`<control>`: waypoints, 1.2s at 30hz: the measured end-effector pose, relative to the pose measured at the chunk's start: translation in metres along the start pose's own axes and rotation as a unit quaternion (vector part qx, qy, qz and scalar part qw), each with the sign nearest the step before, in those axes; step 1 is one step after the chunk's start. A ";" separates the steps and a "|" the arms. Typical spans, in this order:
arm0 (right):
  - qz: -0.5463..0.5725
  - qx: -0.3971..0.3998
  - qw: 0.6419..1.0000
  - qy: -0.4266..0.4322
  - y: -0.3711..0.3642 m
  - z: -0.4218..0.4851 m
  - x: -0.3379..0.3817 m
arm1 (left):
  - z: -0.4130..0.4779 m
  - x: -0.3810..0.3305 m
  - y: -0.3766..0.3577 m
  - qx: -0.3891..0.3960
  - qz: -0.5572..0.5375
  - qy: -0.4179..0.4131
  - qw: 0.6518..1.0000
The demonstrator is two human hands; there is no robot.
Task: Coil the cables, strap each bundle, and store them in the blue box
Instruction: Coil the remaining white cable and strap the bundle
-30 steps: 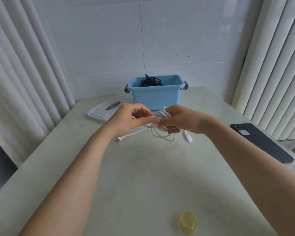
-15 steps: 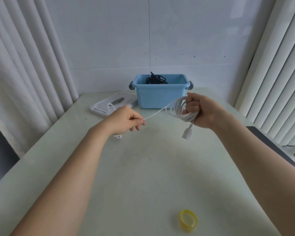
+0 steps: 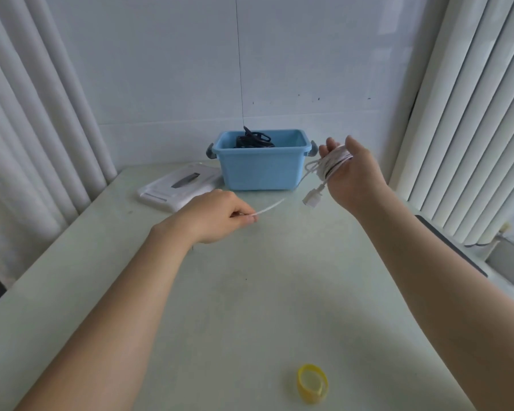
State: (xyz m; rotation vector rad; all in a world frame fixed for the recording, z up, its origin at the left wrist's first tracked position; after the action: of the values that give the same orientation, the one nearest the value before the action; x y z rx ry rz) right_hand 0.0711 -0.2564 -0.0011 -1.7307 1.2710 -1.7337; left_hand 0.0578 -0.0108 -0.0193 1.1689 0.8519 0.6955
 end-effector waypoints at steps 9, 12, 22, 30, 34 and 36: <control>-0.411 0.208 0.879 0.122 -0.011 -0.021 -0.035 | -0.015 -0.033 0.044 -0.061 -0.286 -0.113 0.950; -0.439 0.302 0.846 0.009 -0.019 -0.039 -0.049 | -0.010 -0.021 0.048 -0.131 -0.274 -0.094 0.948; -0.386 0.432 0.811 -0.083 -0.028 -0.072 -0.063 | -0.003 0.000 0.036 -0.161 -0.329 -0.026 0.930; -0.331 0.419 0.842 -0.077 -0.029 -0.063 -0.056 | -0.012 -0.010 0.026 -0.066 -0.420 -0.054 0.904; -0.355 0.423 0.829 -0.081 -0.028 -0.060 -0.055 | -0.007 -0.014 0.019 -0.094 -0.425 -0.043 0.899; -0.358 0.414 0.832 -0.092 -0.029 -0.064 -0.055 | -0.007 -0.014 0.016 -0.100 -0.429 -0.050 0.897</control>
State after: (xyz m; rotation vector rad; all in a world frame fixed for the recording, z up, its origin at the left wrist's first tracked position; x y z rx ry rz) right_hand 0.0305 -0.1771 -0.0002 -1.7910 -0.3205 -1.9531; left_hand 0.0442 -0.0150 -0.0021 0.5341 1.0635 -0.0128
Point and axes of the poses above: each hand's wrist, its own z-axis towards the middle knuckle, its own y-axis out of the back of the hand, x = y × z, the point moved 3 cm from there along z, towards the middle knuckle, and after that the axes turned 5 degrees about -x, right-handed, at the moved point
